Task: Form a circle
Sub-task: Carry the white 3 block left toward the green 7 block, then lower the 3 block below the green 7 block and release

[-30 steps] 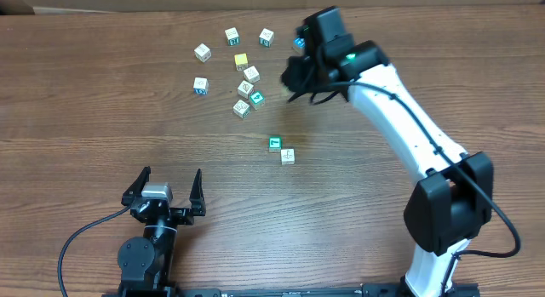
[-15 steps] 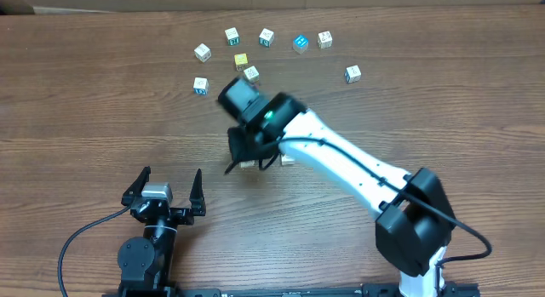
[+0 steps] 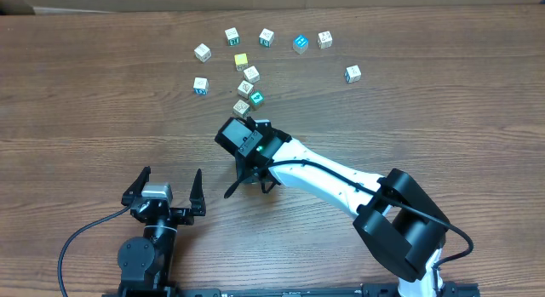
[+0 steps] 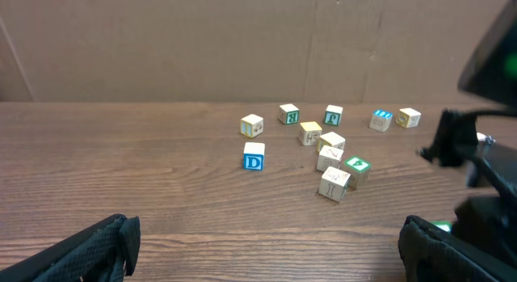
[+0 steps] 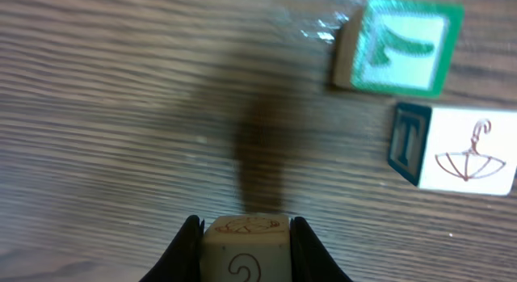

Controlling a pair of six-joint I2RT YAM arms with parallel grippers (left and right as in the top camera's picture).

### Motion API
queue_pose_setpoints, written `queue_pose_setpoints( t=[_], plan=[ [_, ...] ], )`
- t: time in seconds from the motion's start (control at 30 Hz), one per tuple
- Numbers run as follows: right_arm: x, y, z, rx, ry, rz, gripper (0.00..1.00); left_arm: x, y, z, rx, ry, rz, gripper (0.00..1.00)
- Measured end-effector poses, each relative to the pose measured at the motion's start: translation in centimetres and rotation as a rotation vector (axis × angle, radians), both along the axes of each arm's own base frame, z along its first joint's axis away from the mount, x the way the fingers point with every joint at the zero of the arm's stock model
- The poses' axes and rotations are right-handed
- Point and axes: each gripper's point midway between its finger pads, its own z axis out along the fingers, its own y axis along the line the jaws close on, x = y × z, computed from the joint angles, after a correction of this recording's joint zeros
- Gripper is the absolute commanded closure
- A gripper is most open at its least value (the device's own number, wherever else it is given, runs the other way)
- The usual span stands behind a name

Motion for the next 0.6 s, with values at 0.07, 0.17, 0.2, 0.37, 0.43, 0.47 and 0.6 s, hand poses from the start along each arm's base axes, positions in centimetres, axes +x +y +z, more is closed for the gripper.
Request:
queue_pose_setpoints(
  t=[0.07,0.17,0.2,0.37,0.43,0.47,0.6],
  plan=[
    [-0.4,-0.6,-0.6,-0.017,0.011,-0.005,0.91,0.0,0.0,0.0,0.000,0.000,0.000,0.00],
    [-0.8,-1.4,-1.2,-0.041,0.030,-0.010,0.91,0.0,0.0,0.0,0.000,0.000,0.000,0.00],
    [-0.7,-1.5,-1.2,-0.043,0.032,-0.015,0.91,0.0,0.0,0.0,0.000,0.000,0.000,0.00],
    [0.0,-2.6,-1.2,-0.051,0.040,-0.046,0.80,0.0,0.0,0.0,0.000,0.000,0.000,0.00],
    [0.4,-3.0,-1.2,-0.051,0.040,-0.064,0.67,0.0,0.0,0.0,0.000,0.000,0.000,0.00],
    [0.5,-3.2,-1.2,-0.052,0.043,-0.074,0.64,0.0,0.0,0.0,0.000,0.000,0.000,0.00],
    [0.7,-3.5,-1.3,-0.052,0.047,-0.082,0.53,0.0,0.0,0.0,0.000,0.000,0.000,0.00]
  ],
)
